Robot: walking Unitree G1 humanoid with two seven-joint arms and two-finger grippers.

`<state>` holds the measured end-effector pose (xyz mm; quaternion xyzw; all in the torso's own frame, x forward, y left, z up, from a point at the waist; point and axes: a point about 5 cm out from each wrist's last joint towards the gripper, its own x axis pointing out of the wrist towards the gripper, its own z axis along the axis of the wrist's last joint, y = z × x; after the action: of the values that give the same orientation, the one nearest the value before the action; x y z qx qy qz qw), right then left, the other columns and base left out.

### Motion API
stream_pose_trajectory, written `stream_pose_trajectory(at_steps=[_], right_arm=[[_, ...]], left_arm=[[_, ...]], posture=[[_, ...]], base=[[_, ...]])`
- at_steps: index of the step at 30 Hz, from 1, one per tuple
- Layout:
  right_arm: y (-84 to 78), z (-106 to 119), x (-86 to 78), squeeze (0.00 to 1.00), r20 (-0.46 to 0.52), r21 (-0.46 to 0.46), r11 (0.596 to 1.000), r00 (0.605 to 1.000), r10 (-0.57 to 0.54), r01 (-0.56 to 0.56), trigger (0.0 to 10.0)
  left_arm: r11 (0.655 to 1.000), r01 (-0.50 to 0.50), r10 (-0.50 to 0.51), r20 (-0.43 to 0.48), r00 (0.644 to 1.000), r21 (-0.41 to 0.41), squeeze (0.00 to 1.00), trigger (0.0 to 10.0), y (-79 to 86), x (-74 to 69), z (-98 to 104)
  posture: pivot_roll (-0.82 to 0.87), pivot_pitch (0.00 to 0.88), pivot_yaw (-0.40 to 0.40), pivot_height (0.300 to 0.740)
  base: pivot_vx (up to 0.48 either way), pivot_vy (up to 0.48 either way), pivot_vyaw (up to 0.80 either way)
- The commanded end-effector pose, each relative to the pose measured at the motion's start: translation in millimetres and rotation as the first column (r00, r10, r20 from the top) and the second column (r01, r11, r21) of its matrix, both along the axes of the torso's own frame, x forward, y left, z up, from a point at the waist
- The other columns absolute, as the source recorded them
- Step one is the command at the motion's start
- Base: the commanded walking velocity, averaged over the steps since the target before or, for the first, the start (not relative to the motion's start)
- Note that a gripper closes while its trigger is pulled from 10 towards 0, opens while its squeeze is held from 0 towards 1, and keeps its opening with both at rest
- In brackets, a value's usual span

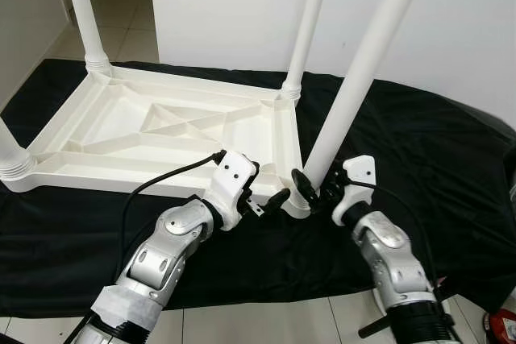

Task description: Building children table

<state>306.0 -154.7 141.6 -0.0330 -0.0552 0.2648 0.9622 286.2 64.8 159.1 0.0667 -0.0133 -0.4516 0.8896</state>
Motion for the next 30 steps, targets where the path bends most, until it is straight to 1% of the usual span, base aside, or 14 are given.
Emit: stream_pose_trajectory(at_steps=[1,3,5,8,11,12,13,17,18,19,20,21,24,30], right_arm=[[0.1,-3,0.0,0.0,-0.009,-0.008,0.998,0.998,0.063,-0.063,10.0],[-0.2,-3,2.9,0.0,-0.015,-0.016,0.993,0.993,0.115,-0.116,10.0],[-0.2,-3,2.9,0.0,-0.015,-0.016,0.993,0.993,0.115,-0.116,10.0],[-1.2,-2,13.6,0.0,-0.02,-0.035,0.985,0.986,0.166,-0.166,10.0],[-0.7,-2,17.0,0.0,-0.026,-0.045,0.983,0.984,0.176,-0.178,10.0],[1.7,-3,22.3,0.0,-0.033,-0.048,0.98,0.981,0.189,-0.191,10.0],[1.7,-3,22.3,0.0,-0.033,-0.048,0.98,0.981,0.189,-0.191,10.0],[12.6,-5,34.9,0.0,-0.049,-0.054,0.972,0.973,0.225,-0.227,10.0],[12.6,-5,34.9,0.0,-0.049,-0.054,0.972,0.973,0.225,-0.227,10.0],[15.0,-5,37.0,0.0,-0.053,-0.05,0.97,0.971,0.235,-0.238,5.1],[15.0,-5,37.0,0.0,-0.053,-0.05,0.97,0.971,0.235,-0.238,5.1],[17.8,-6,39.5,0.0,-0.06,-0.044,0.967,0.967,0.248,-0.25,0.0],[20.9,-8,41.7,0.0,-0.072,-0.039,0.965,0.964,0.254,-0.257,0.0],[19.6,-15,39.8,0.0,-0.086,-0.023,0.966,0.963,0.254,-0.257,0.0]], left_arm=[[0.997,0.071,-0.071,-0.008,0.997,0.015,0.0,10.0,-3.3,-5.8,-1],[0.997,0.075,-0.075,-0.011,0.997,0.018,0.0,10.0,-2.4,-5.9,-1],[0.997,0.075,-0.075,-0.011,0.997,0.018,0.0,10.0,-2.4,-5.9,-1],[0.996,0.083,-0.082,-0.013,0.997,0.017,0.0,10.0,-1.1,-7.4,1],[0.996,0.082,-0.082,-0.013,0.997,0.021,0.0,10.0,-0.5,-8.1,0],[0.996,0.081,-0.081,-0.015,0.997,0.027,0.0,10.0,1.4,-9.9,-1],[0.996,0.081,-0.081,-0.015,0.997,0.027,0.0,10.0,1.4,-9.9,-1],[0.996,0.082,-0.081,-0.029,0.996,0.031,0.0,10.0,3.4,-15.4,-4],[0.996,0.082,-0.081,-0.029,0.996,0.031,0.0,10.0,3.4,-15.4,-4],[0.996,0.085,-0.084,-0.03,0.996,0.03,0.0,10.0,2.6,-16.1,-4],[0.996,0.085,-0.084,-0.03,0.996,0.03,0.0,10.0,2.6,-16.1,-4],[0.996,0.087,-0.087,-0.028,0.996,0.032,0.0,10.0,1.0,-16.0,-3],[0.995,0.092,-0.092,-0.02,0.996,0.03,0.0,10.0,-1.3,-15.2,-1],[0.995,0.101,-0.101,-0.02,0.995,0.027,0.0,10.0,-4.5,-14.6,-1]], posture=[[0.03,0.036,-0.096,0.74],[0.04,0.037,-0.098,0.74],[0.04,0.037,-0.098,0.74],[0.06,0.043,-0.098,0.74],[0.07,0.047,-0.102,0.74],[0.09,0.049,-0.106,0.74],[0.09,0.049,-0.106,0.74],[0.09,0.044,-0.104,0.74],[0.09,0.044,-0.104,0.74],[0.09,0.044,-0.104,0.74],[0.09,0.044,-0.104,0.74],[0.09,0.038,-0.103,0.74],[0.08,0.04,-0.101,0.74],[0.07,0.04,-0.096,0.74]], base=[[0.0,0.0,0.0],[0.0,0.0,0.0],[0.0,0.0,0.0],[0.0,0.0,0.0],[0.0,0.0,0.0],[0.0,0.0,0.0],[0.0,0.0,0.0],[0.0,0.0,0.0],[0.0,0.0,0.0],[0.0,0.0,0.0],[0.0,0.0,0.0],[0.0,0.0,0.0],[0.0,0.0,0.0],[0.0,0.0,0.0]])
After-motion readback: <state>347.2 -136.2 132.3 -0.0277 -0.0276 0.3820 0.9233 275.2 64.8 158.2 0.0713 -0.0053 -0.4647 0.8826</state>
